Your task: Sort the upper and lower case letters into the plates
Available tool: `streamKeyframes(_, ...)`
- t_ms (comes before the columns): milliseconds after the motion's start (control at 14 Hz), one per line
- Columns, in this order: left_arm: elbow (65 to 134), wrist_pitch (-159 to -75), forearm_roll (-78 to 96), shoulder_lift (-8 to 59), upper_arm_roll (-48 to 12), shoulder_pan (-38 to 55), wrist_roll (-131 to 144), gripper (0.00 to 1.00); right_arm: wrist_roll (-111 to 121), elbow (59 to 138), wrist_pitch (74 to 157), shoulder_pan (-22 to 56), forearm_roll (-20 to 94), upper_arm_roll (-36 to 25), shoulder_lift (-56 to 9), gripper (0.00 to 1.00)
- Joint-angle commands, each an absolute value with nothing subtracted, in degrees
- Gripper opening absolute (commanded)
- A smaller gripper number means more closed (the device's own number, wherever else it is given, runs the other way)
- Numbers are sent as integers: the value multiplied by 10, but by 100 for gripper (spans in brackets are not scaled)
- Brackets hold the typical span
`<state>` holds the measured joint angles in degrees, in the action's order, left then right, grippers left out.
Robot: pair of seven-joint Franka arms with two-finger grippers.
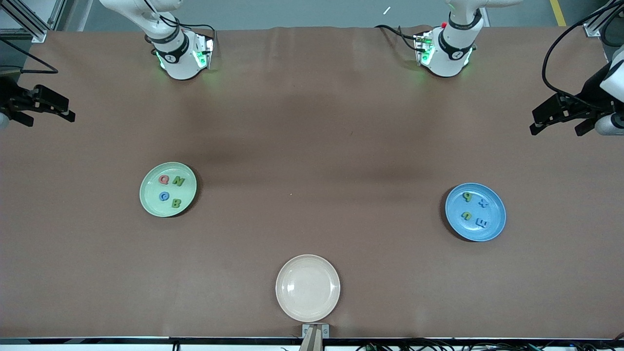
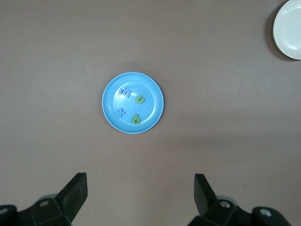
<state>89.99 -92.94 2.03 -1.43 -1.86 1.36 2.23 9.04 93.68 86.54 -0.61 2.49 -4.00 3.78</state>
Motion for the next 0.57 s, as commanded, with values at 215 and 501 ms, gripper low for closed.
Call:
streamKeyframes(215, 885, -928, 24, -7, -18, 12, 18, 100, 83, 960, 872, -8, 25, -35, 61, 100)
streamKeyframes(501, 885, -928, 25, -7, -18, 12, 18, 100, 83, 959, 874, -8, 1, -34, 62, 100)
